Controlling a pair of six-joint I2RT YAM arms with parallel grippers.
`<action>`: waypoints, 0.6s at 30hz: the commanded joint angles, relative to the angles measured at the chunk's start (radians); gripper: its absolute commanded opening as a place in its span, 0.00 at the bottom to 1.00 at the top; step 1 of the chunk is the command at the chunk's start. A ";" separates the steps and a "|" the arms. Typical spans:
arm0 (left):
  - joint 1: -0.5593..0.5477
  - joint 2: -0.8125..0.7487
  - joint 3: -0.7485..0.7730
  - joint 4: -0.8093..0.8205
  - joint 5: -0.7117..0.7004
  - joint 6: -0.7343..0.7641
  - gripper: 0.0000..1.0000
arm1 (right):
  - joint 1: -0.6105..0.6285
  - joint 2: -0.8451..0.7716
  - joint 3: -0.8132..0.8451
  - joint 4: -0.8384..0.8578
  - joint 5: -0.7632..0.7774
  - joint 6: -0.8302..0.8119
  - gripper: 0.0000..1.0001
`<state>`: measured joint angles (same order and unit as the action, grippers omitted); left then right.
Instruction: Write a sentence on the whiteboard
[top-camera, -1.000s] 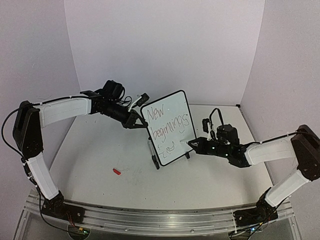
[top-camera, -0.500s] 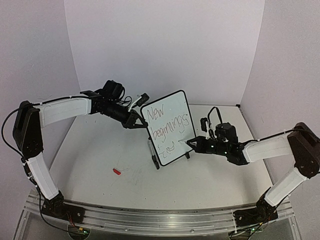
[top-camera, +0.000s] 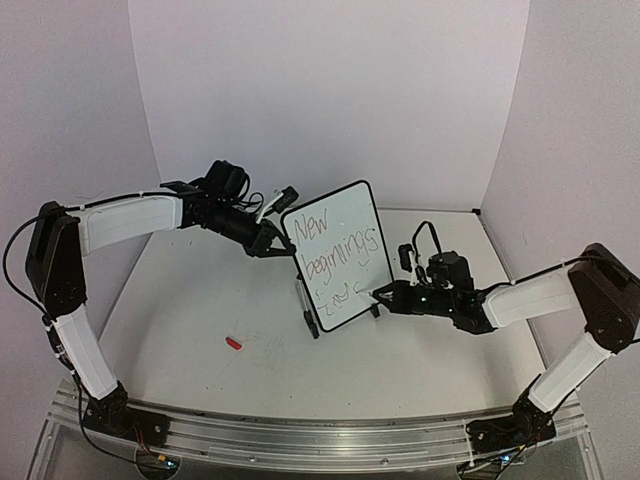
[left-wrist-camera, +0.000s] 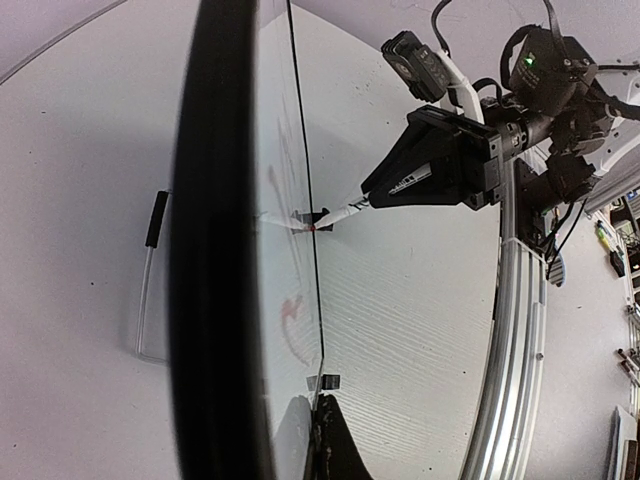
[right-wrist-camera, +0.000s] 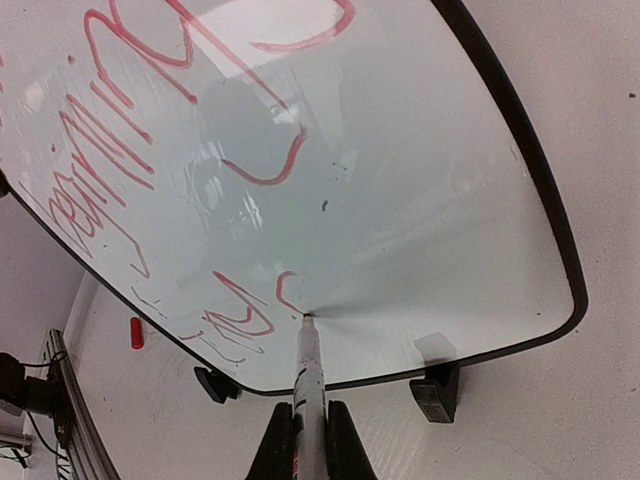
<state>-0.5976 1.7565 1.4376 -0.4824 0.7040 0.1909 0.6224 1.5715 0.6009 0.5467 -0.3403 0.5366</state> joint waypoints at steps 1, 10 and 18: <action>-0.011 0.001 -0.008 -0.035 -0.016 0.031 0.00 | -0.006 -0.011 0.007 0.013 0.055 0.002 0.00; -0.011 0.001 -0.008 -0.035 -0.016 0.031 0.00 | -0.007 -0.037 0.069 -0.015 0.076 -0.027 0.00; -0.011 0.001 -0.008 -0.035 -0.016 0.031 0.00 | -0.007 -0.064 0.087 -0.042 0.080 -0.043 0.00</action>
<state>-0.5976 1.7565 1.4376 -0.4824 0.7033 0.1909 0.6224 1.5422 0.6445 0.4915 -0.3041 0.5153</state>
